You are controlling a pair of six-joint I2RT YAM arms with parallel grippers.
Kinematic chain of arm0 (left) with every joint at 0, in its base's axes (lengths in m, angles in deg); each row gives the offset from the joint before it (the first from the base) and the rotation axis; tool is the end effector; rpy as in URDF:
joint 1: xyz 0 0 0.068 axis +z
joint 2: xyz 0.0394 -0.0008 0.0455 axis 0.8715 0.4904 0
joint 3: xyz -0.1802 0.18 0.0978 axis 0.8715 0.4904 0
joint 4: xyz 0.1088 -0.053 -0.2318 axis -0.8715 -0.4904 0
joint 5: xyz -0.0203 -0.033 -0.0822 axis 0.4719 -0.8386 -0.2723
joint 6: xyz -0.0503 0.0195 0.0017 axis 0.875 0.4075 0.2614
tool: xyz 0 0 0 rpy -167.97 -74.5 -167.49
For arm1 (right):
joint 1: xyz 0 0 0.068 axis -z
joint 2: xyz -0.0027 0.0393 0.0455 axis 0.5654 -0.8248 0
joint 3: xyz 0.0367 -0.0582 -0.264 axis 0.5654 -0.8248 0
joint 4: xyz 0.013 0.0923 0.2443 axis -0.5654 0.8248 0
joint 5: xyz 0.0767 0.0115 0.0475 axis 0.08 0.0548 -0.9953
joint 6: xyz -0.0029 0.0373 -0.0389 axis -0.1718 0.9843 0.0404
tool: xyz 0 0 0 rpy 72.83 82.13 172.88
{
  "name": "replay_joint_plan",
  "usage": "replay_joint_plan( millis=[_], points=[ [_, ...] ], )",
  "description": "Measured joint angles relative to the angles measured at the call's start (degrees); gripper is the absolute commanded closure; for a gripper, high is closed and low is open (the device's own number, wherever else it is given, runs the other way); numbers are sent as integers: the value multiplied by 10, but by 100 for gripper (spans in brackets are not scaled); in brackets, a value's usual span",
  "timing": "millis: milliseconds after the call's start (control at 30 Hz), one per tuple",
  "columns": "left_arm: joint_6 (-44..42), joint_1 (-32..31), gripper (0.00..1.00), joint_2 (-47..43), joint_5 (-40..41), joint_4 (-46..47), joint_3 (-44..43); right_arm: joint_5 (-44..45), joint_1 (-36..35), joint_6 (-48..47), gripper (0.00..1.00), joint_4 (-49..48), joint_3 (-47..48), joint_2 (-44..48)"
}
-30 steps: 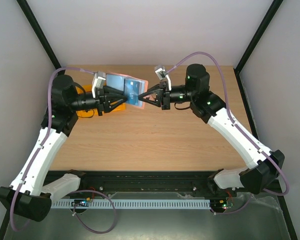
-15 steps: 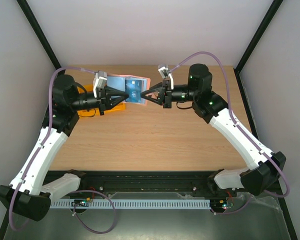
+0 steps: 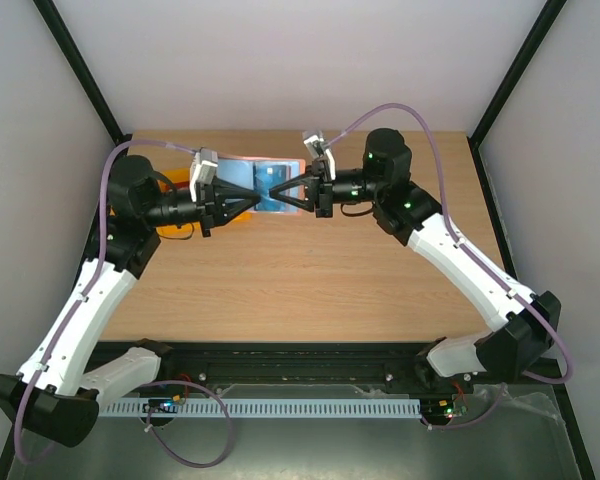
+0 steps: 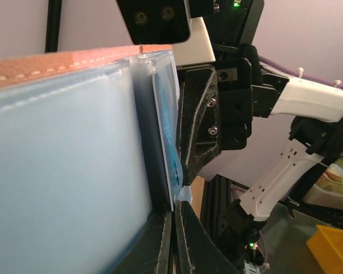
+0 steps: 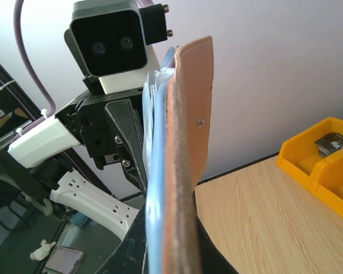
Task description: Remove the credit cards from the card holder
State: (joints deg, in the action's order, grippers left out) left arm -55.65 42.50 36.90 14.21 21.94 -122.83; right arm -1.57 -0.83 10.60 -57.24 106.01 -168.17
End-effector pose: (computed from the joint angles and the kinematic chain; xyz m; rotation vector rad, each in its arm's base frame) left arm 0.1925 -0.0954 0.4250 0.9145 1.4267 -1.2313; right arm 0.2275 0.2011 0.4319 -1.1822 1.4188 1.6438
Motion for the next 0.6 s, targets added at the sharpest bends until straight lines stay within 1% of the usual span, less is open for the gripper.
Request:
replay_joint_plan(
  millis=[133,267,400,533,600],
  points=[
    [19,8,90,-2,-22,7,3,-11,0,3,98,-16,-6,1],
    [44,14,90,-5,-33,22,16,-18,4,18,98,-33,-9,1],
    [56,20,88,-7,-35,29,24,-22,7,26,98,-44,-9,1],
    [64,19,90,-11,-29,41,30,-24,7,31,98,-50,-9,1],
    [62,10,93,-12,-19,41,30,-23,6,32,98,-51,-9,1]
  ],
)
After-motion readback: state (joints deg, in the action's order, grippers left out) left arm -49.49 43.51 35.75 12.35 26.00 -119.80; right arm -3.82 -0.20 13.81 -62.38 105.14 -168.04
